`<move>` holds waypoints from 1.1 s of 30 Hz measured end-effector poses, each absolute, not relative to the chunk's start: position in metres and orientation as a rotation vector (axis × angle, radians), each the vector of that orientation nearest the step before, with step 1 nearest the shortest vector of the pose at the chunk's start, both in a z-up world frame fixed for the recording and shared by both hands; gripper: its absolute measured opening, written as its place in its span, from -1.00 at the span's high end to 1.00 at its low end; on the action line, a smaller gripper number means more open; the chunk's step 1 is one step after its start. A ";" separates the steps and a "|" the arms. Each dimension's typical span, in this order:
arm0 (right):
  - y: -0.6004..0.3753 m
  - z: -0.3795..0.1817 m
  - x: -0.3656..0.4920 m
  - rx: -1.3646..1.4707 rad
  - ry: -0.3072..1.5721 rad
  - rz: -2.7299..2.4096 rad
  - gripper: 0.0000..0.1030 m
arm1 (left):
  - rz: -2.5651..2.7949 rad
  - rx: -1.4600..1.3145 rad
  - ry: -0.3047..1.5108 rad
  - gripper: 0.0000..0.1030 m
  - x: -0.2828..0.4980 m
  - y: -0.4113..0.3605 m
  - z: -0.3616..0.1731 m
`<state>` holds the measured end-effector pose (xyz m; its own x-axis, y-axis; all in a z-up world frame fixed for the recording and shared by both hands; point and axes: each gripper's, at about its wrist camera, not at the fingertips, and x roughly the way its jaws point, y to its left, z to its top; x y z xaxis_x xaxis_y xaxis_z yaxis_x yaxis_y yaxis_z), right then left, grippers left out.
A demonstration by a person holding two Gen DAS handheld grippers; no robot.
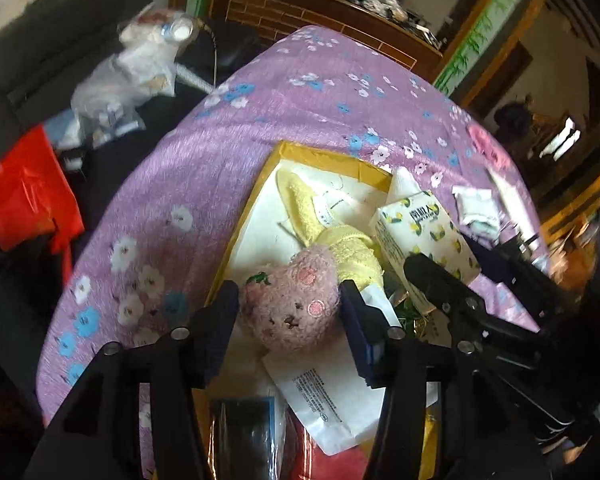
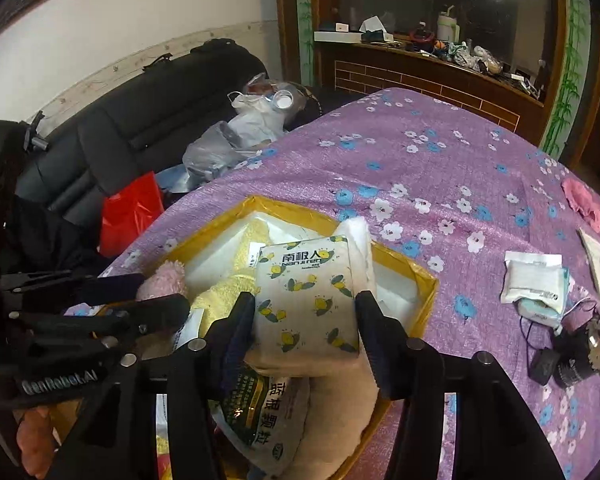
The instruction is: Organize soft objects
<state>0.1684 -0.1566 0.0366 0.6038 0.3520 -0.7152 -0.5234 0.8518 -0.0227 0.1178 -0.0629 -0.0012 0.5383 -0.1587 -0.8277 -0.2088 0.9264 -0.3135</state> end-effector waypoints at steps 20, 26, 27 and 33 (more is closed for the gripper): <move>-0.338 0.022 0.101 0.138 0.781 0.518 -0.53 | -0.102 -0.410 0.891 -0.40 0.056 -0.155 0.049; -0.397 0.002 0.085 0.218 0.847 0.447 -0.53 | -0.161 -0.345 0.955 -0.40 0.055 -0.210 0.041; -0.405 0.001 0.083 0.225 0.847 0.435 -0.53 | -0.168 -0.340 0.963 -0.40 0.055 -0.217 0.039; -0.456 0.009 0.073 0.264 0.853 0.383 -0.53 | -0.200 -0.284 1.002 -0.40 0.055 -0.255 0.036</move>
